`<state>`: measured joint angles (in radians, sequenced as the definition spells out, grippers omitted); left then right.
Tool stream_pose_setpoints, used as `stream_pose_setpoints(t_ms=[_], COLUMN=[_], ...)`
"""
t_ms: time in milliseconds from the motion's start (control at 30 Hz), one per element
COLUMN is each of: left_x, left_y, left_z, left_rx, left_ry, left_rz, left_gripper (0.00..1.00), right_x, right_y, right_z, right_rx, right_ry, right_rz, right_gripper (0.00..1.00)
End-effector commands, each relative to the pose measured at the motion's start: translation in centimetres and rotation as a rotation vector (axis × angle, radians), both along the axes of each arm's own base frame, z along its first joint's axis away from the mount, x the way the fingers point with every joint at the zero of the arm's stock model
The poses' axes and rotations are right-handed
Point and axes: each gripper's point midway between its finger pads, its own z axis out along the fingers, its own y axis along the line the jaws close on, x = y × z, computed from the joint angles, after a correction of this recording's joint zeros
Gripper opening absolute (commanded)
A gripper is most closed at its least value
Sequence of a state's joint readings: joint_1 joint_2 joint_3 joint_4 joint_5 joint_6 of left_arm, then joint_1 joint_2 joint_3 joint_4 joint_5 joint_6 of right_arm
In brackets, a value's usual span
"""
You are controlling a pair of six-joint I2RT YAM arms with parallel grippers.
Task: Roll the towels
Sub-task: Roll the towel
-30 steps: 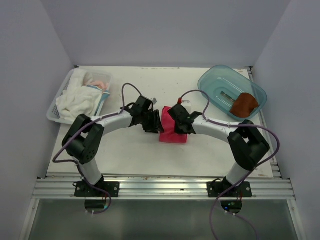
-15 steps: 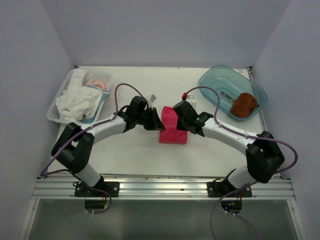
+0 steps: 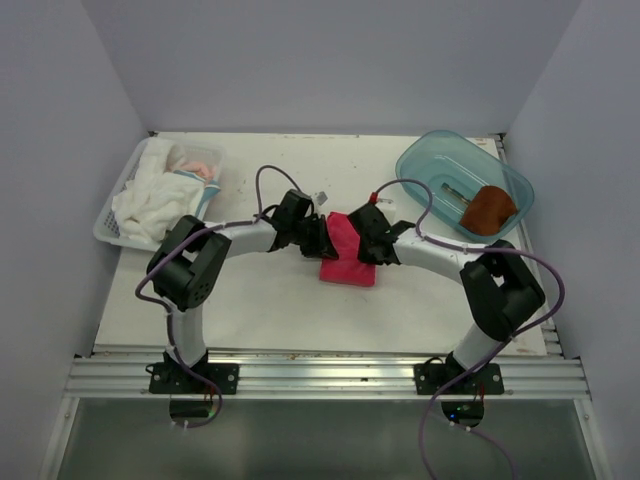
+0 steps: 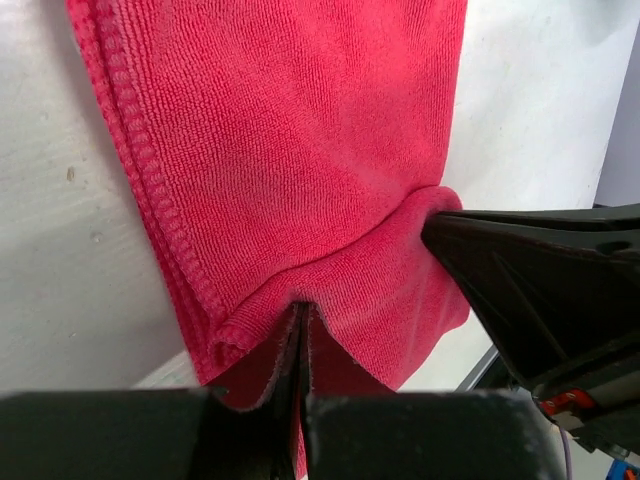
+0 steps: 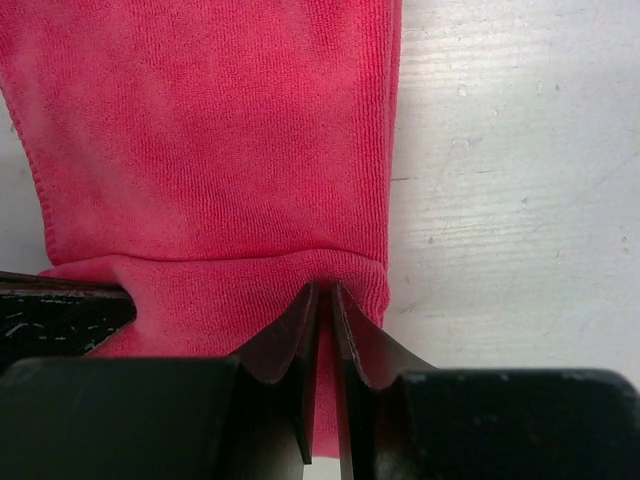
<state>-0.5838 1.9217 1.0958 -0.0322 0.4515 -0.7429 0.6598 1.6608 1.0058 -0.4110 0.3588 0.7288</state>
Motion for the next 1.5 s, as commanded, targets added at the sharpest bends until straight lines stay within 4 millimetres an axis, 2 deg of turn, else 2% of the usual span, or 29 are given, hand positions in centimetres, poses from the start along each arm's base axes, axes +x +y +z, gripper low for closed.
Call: stream_pose_setpoints(t_ms=[0,33,67,100,167,233,267,300,433,567,600,700,800,833,900,933,1033,1067,1100,1133,1167,1200,1233,1267,1300,1333,1367,1400,1467], left_x=[1.4,0.6,0.2,-1.1,-2.6,-4.8,-5.7,-7.5,-11.0,-11.9,-11.1,-9.9,-8.9,-8.5,-6.8,-5.5,-1.9,-1.0,0.8,1.7,2.6,4.3,5.1,5.5,6.6,7.1,7.0,7.2,6.4], left_y=[-0.7,-0.3,-0.2,0.6,1.3,2.5,2.5,3.4,2.8,2.5,2.5,3.1,3.6,3.9,4.8,5.5,5.7,5.5,4.8,4.4,4.2,3.4,3.3,3.3,3.1,3.4,3.9,4.1,5.0], left_z=[1.0,0.5,1.0,0.1,0.0,0.1,1.2,0.2,1.0,2.7,3.4,5.4,6.3,6.3,6.2,6.2,6.4,5.3,6.4,6.3,4.7,5.6,5.2,3.4,3.6,2.9,1.3,0.7,-0.9], left_rx=[-0.020,-0.012,-0.019,-0.002,0.001,0.003,-0.012,0.019,0.044,0.063,0.077,0.124,0.133,0.131,0.122,0.124,0.148,0.169,0.157,0.162,0.185,0.180,0.190,0.219,0.224,0.243,0.276,0.291,0.326], left_ry=[-0.082,-0.062,-0.067,-0.036,-0.014,0.011,-0.007,0.042,0.039,0.003,-0.038,-0.111,-0.155,-0.157,-0.156,-0.158,-0.205,-0.190,-0.223,-0.229,-0.203,-0.238,-0.237,-0.202,-0.217,-0.207,-0.168,-0.164,-0.130], left_rz=[-0.034,-0.031,-0.034,-0.033,-0.027,-0.016,-0.026,-0.027,-0.076,-0.107,-0.105,-0.087,-0.100,-0.093,-0.074,-0.044,-0.004,-0.003,0.004,0.004,0.003,0.012,0.018,0.016,0.026,0.038,0.039,0.044,0.049], left_gripper=[0.02,0.02,0.02,0.02,0.02,0.02,0.03,0.03,0.06,0.08,0.09,0.10,0.11,0.11,0.10,0.10,0.09,0.09,0.08,0.07,0.06,0.06,0.06,0.06,0.06,0.06,0.05,0.05,0.04], right_x=[0.2,0.0,0.2,-0.1,0.2,0.2,0.4,0.5,0.9,1.9,2.8,3.9,4.2,4.1,3.4,3.0,1.5,1.1,0.4,0.1,-0.6,-1.4,-1.8,-2.4,-3.3,-3.7,-4.3,-5.1,-6.1], right_y=[-0.2,-0.4,-0.1,0.1,0.7,1.1,1.6,1.9,3.9,5.1,5.5,5.3,4.8,4.7,4.0,3.8,2.4,2.1,1.6,1.2,0.6,-0.2,-0.5,-0.8,-1.4,-1.7,-2.2,-2.6,-3.0], right_z=[-1.2,-1.7,-1.7,-2.1,-2.0,-2.0,-2.0,-2.0,-2.0,-1.2,-0.1,2.2,5.2,6.3,6.9,8.1,7.8,8.3,7.9,7.9,8.1,7.4,7.3,7.2,6.9,6.8,6.4,5.9,5.0], right_rx=[-0.015,-0.025,-0.013,-0.003,0.013,0.017,0.025,0.027,0.056,0.048,0.046,0.021,0.034,0.052,0.059,0.086,0.109,0.129,0.133,0.153,0.157,0.151,0.174,0.183,0.201,0.207,0.200,0.198,0.195], right_ry=[0.021,0.033,0.022,0.032,0.012,0.012,0.002,0.001,0.002,-0.017,-0.042,-0.078,-0.127,-0.147,-0.148,-0.169,-0.139,-0.144,-0.127,-0.120,-0.111,-0.090,-0.084,-0.077,-0.072,-0.069,-0.054,-0.042,-0.008], right_rz=[0.013,0.027,0.041,0.061,0.114,0.174,0.198,0.225,0.380,0.468,0.473,0.476,0.448,0.430,0.402,0.372,0.269,0.243,0.216,0.153,0.118,0.080,0.029,0.008,-0.022,-0.035,-0.048,-0.055,-0.057], right_gripper=[0.13,0.13,0.12,0.12,0.12,0.11,0.11,0.11,0.11,0.11,0.11,0.12,0.21,0.23,0.32,0.34,0.36,0.36,0.36,0.36,0.35,0.35,0.35,0.35,0.35,0.35,0.36,0.36,0.36])
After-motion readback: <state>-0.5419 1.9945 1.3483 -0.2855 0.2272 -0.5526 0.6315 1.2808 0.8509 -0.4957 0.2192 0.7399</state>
